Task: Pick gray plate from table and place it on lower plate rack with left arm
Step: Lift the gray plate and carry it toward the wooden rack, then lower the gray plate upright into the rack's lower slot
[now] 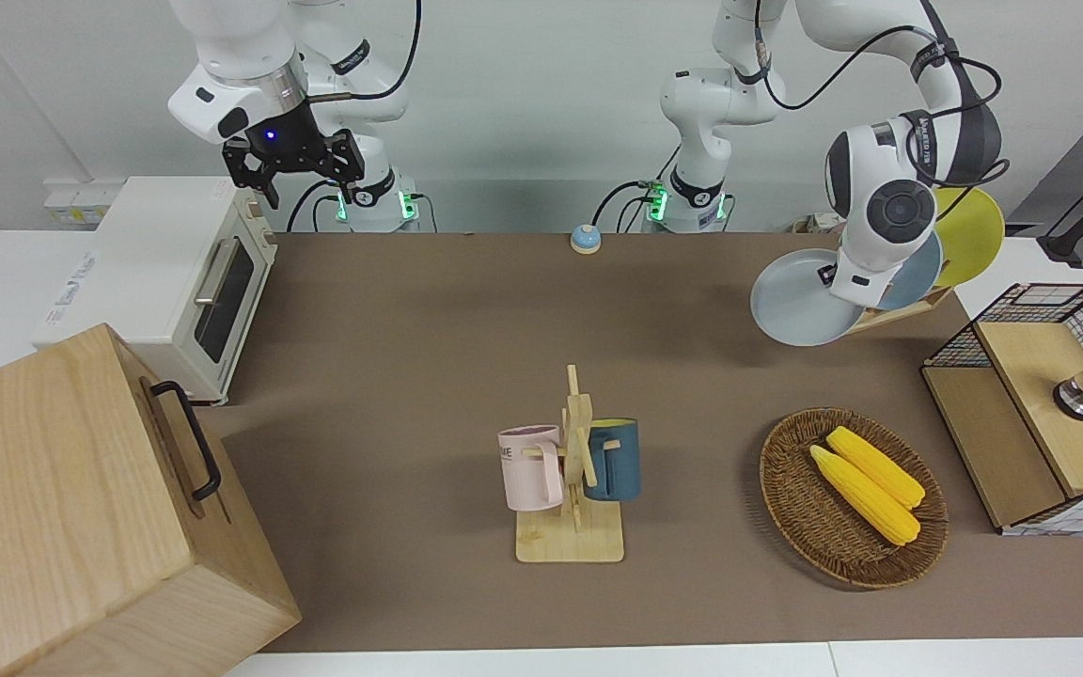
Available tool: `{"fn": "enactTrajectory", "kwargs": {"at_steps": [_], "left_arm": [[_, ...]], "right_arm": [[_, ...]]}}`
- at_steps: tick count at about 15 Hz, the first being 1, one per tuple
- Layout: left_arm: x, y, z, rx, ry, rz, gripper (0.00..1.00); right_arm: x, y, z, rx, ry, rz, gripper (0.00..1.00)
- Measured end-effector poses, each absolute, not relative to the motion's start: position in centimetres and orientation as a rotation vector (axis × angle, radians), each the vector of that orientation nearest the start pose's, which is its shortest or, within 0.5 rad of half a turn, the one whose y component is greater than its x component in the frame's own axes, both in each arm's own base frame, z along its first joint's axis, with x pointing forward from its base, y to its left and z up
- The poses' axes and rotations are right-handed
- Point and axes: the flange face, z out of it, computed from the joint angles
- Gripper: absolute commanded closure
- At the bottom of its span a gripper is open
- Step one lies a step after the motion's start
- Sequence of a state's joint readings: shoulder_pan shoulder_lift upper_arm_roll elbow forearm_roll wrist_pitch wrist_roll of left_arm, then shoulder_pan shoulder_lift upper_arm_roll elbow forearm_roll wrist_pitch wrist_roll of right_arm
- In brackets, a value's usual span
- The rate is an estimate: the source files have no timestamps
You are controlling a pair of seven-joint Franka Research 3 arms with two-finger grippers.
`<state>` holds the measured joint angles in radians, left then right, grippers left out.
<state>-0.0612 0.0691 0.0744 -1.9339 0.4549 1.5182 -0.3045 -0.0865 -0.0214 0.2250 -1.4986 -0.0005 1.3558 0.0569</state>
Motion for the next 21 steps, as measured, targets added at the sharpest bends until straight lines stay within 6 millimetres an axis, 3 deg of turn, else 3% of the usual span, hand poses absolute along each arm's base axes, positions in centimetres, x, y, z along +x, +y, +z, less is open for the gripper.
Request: {"fn": "enactTrajectory", "kwargs": {"at_steps": [5, 10, 14, 21], "left_arm": [[51.1, 5.0, 44.6, -2.253, -0.295, 0.527, 1.00], [50.4, 6.1, 45.0, -2.052, -0.377, 0.518, 1.00], [50.2, 6.3, 43.6, -1.934, -0.444, 0.511, 1.00], [50.0, 3.7, 40.5, -1.823, -0.517, 0.465, 1.00]], "right_arm": [[52.0, 7.4, 65.2, -3.150, -0.128, 0.191, 0.013], [52.0, 7.4, 65.2, -3.150, -0.128, 0.191, 0.013], [52.0, 7.4, 65.2, -3.150, -0.128, 0.191, 0.011], [52.0, 7.4, 65.2, -3.150, -0.128, 0.191, 0.011]]}}
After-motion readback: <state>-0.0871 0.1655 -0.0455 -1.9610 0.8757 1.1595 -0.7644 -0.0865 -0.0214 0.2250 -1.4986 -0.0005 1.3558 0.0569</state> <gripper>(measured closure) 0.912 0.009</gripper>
